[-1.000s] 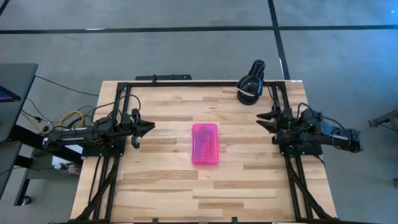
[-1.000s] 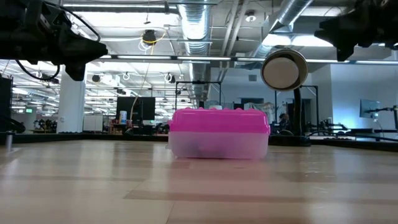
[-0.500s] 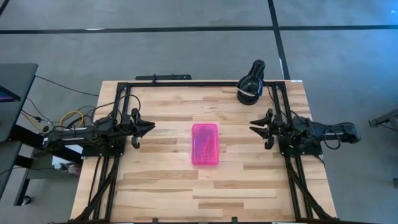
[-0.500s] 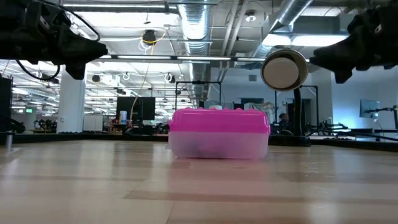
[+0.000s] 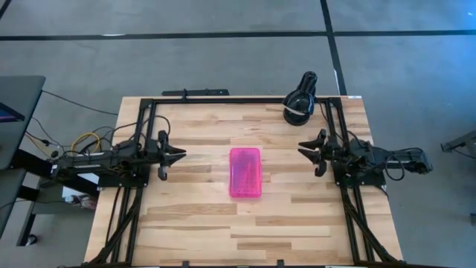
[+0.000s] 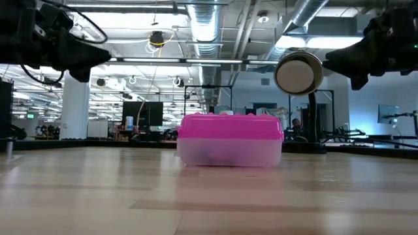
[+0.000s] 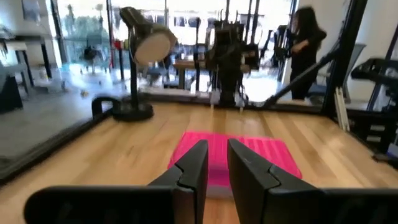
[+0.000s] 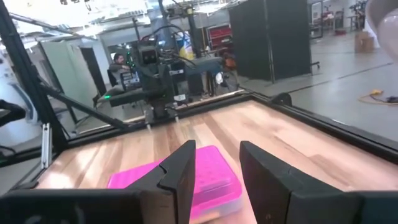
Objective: Pick & place school supplies into a supply box
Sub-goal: Return to Home Position
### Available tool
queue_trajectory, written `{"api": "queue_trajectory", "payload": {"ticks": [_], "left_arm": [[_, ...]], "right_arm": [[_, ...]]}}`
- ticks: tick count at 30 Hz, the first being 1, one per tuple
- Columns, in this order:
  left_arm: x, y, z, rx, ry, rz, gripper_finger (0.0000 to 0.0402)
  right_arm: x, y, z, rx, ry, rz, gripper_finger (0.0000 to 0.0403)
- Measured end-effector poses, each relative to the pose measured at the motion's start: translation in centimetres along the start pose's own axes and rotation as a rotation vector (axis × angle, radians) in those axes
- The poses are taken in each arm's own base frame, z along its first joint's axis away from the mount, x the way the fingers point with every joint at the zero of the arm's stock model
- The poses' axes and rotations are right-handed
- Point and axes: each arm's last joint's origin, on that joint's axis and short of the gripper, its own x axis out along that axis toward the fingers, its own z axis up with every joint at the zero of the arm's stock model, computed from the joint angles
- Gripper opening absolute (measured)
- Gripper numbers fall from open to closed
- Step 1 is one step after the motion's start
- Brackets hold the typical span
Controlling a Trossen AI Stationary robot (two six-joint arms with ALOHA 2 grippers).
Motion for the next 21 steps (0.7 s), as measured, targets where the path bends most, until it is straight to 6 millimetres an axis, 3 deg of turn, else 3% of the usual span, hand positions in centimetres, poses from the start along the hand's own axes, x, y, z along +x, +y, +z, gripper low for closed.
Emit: {"api": "queue_trajectory", "payload": {"ticks": [10, 14, 21], "left_arm": [[0.1, 0.0, -0.3, -0.028, 0.032, -0.017, 0.0054], [0.1, 0.0, -0.3, -0.031, 0.032, -0.016, 0.0054], [0.1, -0.1, -0.3, 0.004, 0.033, -0.030, 0.0054]], "right_arm": [[0.2, -0.8, 0.0, 0.029, -0.002, -0.087, 0.0121], [0.2, -1.1, 0.1, 0.145, -0.014, -0.118, 0.0121], [0.2, -1.1, 0.0, -0.134, 0.009, -0.094, 0.0121]]}}
